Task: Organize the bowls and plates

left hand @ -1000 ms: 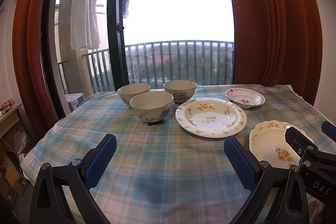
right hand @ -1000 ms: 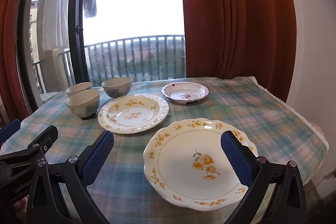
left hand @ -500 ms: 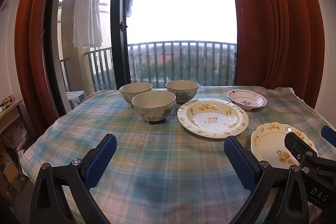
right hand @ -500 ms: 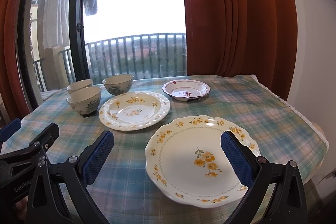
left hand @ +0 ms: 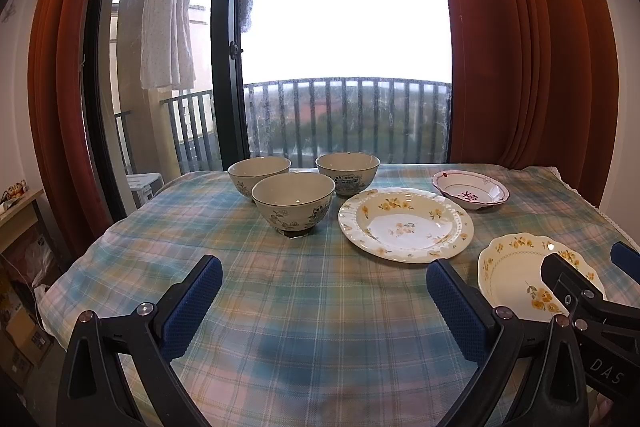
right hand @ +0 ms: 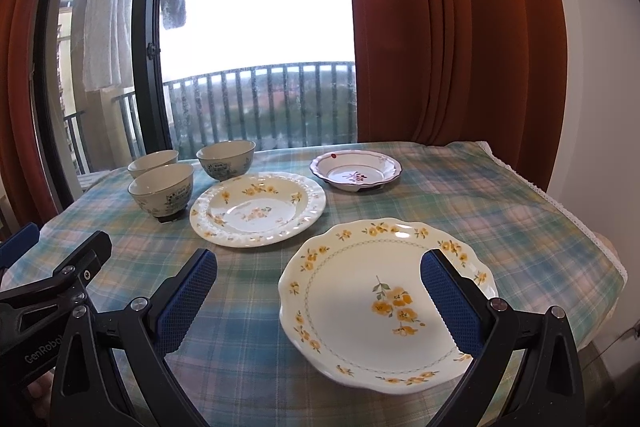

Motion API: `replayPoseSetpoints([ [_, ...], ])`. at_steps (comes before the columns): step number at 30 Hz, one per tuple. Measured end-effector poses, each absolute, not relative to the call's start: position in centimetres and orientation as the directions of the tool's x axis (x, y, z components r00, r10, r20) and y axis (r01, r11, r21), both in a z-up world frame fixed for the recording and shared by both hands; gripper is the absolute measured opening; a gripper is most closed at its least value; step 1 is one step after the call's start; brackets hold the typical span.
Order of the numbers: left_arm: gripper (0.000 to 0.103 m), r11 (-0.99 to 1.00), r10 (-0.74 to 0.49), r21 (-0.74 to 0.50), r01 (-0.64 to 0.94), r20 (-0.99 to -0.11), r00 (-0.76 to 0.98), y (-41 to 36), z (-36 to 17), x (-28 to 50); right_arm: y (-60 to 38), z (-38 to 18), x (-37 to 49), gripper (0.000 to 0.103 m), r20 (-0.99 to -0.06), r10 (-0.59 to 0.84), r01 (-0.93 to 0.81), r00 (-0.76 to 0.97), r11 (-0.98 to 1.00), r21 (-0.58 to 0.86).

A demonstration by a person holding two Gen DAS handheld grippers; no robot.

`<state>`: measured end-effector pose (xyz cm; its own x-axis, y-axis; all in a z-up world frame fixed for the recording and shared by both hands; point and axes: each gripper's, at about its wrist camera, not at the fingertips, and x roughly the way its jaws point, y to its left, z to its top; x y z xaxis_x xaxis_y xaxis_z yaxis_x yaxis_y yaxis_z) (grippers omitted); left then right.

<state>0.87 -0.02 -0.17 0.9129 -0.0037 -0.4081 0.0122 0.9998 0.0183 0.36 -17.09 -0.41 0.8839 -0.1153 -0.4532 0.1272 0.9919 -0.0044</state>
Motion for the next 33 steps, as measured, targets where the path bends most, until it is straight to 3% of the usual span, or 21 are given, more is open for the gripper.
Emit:
replayPoseSetpoints([
  [33,0.102,0.999,-0.034,0.001,0.038,-0.444,0.895,-0.75,-0.53,1.66,-17.55,-0.31,0.32,0.103,-0.469,-0.146,0.157,0.871,0.987,-0.015],
])
